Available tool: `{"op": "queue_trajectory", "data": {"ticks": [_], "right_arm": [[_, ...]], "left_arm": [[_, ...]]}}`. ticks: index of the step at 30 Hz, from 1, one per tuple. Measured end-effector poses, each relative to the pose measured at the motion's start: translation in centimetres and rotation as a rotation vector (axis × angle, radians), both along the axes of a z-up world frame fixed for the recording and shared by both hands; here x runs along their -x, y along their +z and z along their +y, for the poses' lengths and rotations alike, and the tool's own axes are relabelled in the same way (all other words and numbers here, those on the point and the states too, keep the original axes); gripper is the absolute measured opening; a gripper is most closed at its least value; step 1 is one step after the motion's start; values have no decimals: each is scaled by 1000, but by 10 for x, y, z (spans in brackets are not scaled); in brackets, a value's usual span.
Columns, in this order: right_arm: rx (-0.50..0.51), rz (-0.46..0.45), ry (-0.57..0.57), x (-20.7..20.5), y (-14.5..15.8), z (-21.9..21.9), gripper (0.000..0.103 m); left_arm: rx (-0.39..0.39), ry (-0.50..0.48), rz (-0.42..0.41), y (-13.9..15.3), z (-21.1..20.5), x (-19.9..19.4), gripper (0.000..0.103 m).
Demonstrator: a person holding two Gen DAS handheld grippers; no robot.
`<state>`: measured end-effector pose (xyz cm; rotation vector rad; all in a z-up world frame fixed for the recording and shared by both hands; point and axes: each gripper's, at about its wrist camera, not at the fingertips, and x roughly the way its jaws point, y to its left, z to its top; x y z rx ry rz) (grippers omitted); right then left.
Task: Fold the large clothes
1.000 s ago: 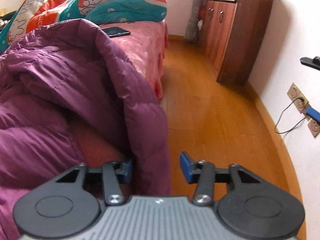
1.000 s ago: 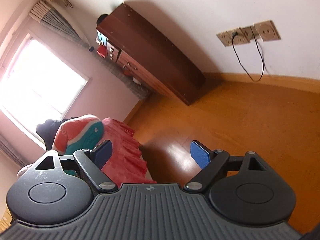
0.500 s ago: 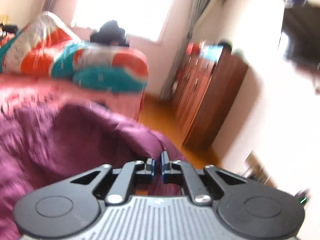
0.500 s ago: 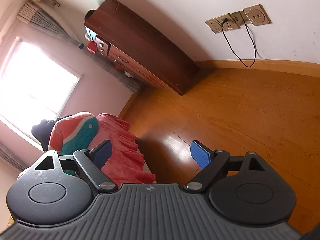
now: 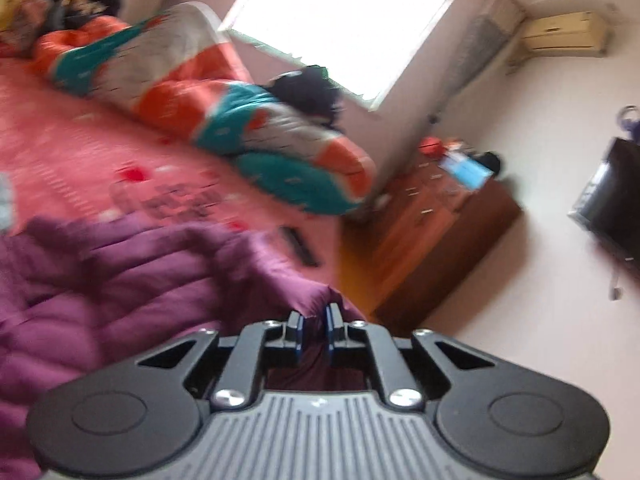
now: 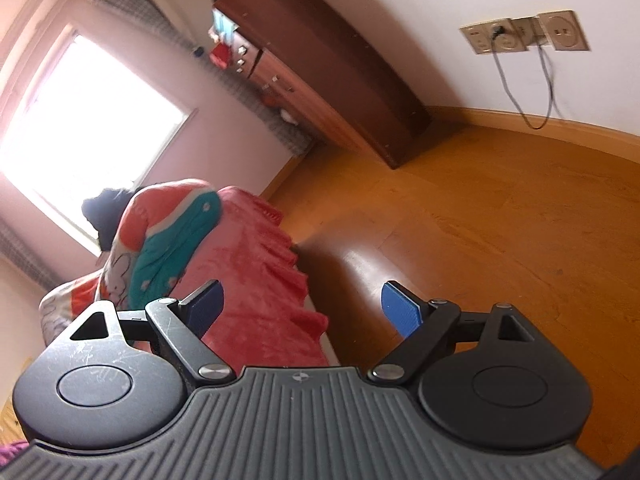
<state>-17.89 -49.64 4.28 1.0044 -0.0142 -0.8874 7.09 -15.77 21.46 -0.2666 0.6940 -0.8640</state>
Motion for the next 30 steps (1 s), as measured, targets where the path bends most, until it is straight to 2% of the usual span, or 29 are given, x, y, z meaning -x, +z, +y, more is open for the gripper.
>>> {"op": "queue_trajectory", "data": {"ticks": [2, 6, 12, 15, 17, 22, 26, 30], "right_arm": [[14, 8, 27, -9, 3, 5, 103], [74, 32, 116, -35, 14, 20, 103], [214, 50, 313, -79, 35, 54, 103], [312, 84, 418, -102, 46, 78, 103], [369, 103, 489, -116, 52, 91, 103], [465, 157, 615, -140, 60, 115, 103], [545, 217, 687, -159, 61, 135, 103], [523, 224, 723, -166, 55, 144, 103]], "left_arm": [[-60, 45, 5, -9, 19, -6, 7], [-106, 117, 29, -33, 50, -17, 10], [-232, 229, -13, -50, 71, -20, 19], [-273, 275, -48, -47, 87, -14, 29], [-283, 304, -71, -42, 96, -6, 40], [-326, 294, -138, -33, 112, 36, 51], [-347, 215, -173, -37, 102, 82, 62], [-359, 120, -177, -51, 76, 122, 64]]}}
